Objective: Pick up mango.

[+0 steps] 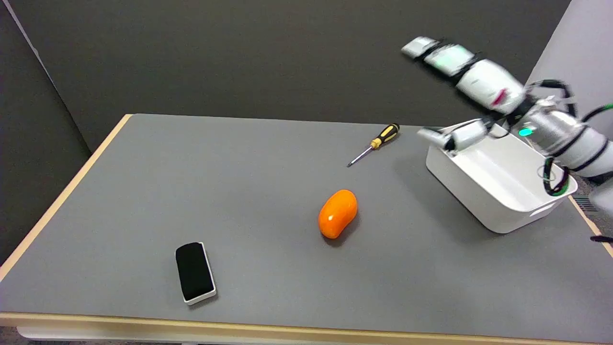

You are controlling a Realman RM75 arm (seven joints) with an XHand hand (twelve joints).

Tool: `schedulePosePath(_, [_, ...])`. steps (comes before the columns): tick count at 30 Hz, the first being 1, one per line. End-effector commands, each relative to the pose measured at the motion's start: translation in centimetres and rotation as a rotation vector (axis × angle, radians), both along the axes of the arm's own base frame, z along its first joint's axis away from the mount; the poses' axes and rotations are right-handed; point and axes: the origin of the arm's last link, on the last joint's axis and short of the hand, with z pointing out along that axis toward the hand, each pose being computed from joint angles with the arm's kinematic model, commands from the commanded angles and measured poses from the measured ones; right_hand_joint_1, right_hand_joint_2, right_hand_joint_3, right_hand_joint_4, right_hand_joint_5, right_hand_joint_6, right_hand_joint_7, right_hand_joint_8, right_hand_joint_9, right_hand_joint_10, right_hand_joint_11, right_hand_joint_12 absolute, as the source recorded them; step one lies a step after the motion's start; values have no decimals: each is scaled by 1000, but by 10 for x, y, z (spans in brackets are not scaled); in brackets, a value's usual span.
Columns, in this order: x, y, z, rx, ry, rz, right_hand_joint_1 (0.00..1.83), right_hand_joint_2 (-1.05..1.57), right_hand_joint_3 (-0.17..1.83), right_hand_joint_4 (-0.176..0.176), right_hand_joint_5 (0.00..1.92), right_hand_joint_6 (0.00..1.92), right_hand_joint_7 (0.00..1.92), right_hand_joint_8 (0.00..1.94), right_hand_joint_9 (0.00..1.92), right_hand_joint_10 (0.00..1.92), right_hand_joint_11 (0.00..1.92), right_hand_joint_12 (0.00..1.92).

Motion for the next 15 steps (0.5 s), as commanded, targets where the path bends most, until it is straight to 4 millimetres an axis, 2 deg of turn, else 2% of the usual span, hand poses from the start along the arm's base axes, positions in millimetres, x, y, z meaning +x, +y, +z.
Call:
schedulePosePath(1, [-32, -9, -129, 66, 693, 10, 660, 554, 776, 59, -1, -1, -1, -1, -1, 1, -1, 518])
schedulePosePath(4, [-43, -4, -139, 104, 707, -1, 667, 558, 748, 60, -1, -1, -1, -1, -1, -1, -1, 482])
schedulePosePath(7, [-62, 1, -148, 165, 692, -42, 685, 523, 867, 56, -1, -1, -1, -1, -1, -1, -1, 458])
schedulePosePath(10, [-79, 5, -154, 196, 693, -50, 668, 562, 759, 61, -1, -1, -1, -1, -1, -1, -1, 446])
schedulePosePath(12, [-87, 7, -159, 216, 694, -46, 669, 563, 766, 62, -1, -1, -1, -1, -1, -1, -1, 442])
schedulePosePath(15, [-97, 9, -163, 231, 694, -60, 667, 529, 883, 61, -1, -1, -1, -1, -1, 4, -1, 449])
